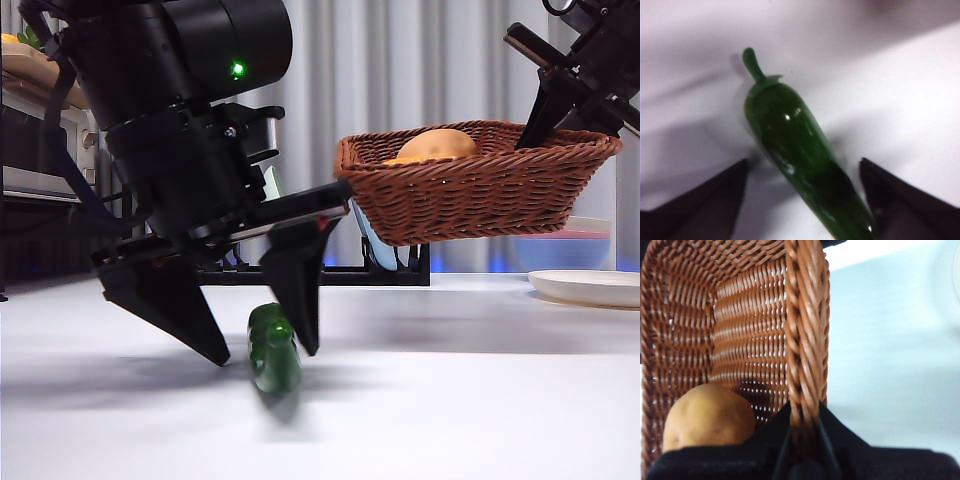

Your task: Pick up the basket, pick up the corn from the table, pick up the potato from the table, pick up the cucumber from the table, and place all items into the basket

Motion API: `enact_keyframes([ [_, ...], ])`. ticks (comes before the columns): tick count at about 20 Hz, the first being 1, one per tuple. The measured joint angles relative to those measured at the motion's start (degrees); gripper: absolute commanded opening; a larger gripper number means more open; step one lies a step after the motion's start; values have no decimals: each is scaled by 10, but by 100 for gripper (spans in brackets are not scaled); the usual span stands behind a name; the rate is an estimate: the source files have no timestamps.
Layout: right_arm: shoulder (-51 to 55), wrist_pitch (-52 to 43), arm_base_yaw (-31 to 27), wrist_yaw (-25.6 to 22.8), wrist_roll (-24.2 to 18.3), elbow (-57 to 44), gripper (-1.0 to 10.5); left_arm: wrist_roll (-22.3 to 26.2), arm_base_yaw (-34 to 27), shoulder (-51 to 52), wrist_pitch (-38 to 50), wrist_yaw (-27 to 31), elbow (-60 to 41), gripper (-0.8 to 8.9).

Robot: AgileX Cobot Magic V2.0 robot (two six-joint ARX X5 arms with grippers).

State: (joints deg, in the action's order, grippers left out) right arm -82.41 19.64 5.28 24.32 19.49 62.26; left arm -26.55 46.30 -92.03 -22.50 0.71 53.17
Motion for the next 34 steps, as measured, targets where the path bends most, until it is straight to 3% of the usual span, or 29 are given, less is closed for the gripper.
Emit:
enact_keyframes([
  [5,0,0,0,6,0,0,-17,21,0,2,-34,9,0,-8],
  [8,0,0,0,6,0,0,-16,36,5,30,-102,9,-1,-8],
  [13,0,9,21,5,0,0,-17,31,50,247,-171,-13,12,-8],
  [16,0,9,68,6,0,0,-17,25,60,334,-131,53,96,-8],
  [19,0,10,121,6,0,0,-17,58,34,306,-113,122,175,-8],
  [22,0,12,165,6,0,0,-16,101,-13,212,-113,122,235,-8],
  [26,0,13,184,7,0,0,-17,127,-51,101,-113,96,274,-6],
  [27,0,13,184,7,0,0,-16,129,-58,75,-116,96,274,15],
  [28,0,13,184,7,0,0,-17,130,-62,49,-126,96,274,156],
  [30,0,14,184,6,0,0,-16,130,-63,22,-141,94,273,622],
  [31,0,13,184,6,0,0,-16,130,-63,20,-143,92,272,669],
  [34,0,14,184,5,0,0,-17,131,-63,27,-137,84,275,668],
])
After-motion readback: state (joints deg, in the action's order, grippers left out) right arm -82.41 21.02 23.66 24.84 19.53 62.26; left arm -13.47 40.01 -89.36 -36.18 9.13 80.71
